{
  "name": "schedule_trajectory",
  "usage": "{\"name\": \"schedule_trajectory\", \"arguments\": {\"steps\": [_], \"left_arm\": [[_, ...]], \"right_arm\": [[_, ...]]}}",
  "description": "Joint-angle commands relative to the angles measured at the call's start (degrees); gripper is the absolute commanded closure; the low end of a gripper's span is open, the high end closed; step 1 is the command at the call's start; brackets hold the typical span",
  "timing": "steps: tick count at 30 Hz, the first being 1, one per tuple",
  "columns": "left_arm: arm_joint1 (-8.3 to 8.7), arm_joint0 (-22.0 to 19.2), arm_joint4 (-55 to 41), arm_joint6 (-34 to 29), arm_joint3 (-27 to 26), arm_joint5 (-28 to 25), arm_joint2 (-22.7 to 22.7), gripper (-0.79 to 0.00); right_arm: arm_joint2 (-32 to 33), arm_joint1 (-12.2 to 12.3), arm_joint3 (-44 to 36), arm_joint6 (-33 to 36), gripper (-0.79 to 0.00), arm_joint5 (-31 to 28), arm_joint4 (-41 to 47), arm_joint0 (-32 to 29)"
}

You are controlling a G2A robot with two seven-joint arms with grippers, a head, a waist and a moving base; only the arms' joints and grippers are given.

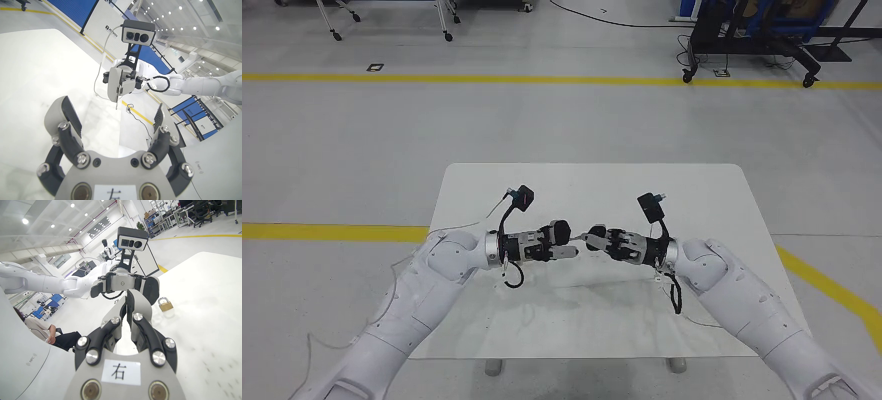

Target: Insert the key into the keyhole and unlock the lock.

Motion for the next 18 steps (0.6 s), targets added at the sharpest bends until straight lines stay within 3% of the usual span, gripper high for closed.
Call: {"name": "schedule_trajectory", "arguments": {"steps": [1,4,5,6,18], "left_arm": [[0.02,0.1,0.1,0.1,0.0,-0.1,0.0,-0.363],[0.03,0.1,0.2,0.3,-0.1,-0.4,0.0,-0.197],[0.03,0.1,0.2,0.3,-0.1,-0.4,0.0,-0.028],[0.03,0.2,0.2,0.3,-0.1,-0.4,0.0,0.0],[0.15,0.3,0.0,1.1,-0.1,-0.6,-0.4,0.0]], "right_arm": [[-0.4,-0.3,0.4,0.0,0.0,0.0,-0.1,0.3],[-0.8,-0.7,0.9,0.2,0.0,0.0,-0.1,0.7],[-0.9,-0.8,0.9,0.2,0.0,0.0,0.0,0.8],[-1.0,-0.9,1.0,0.2,0.0,0.0,0.2,0.9],[-0.7,-1.3,1.6,1.4,0.0,0.0,1.4,0.8]]}}
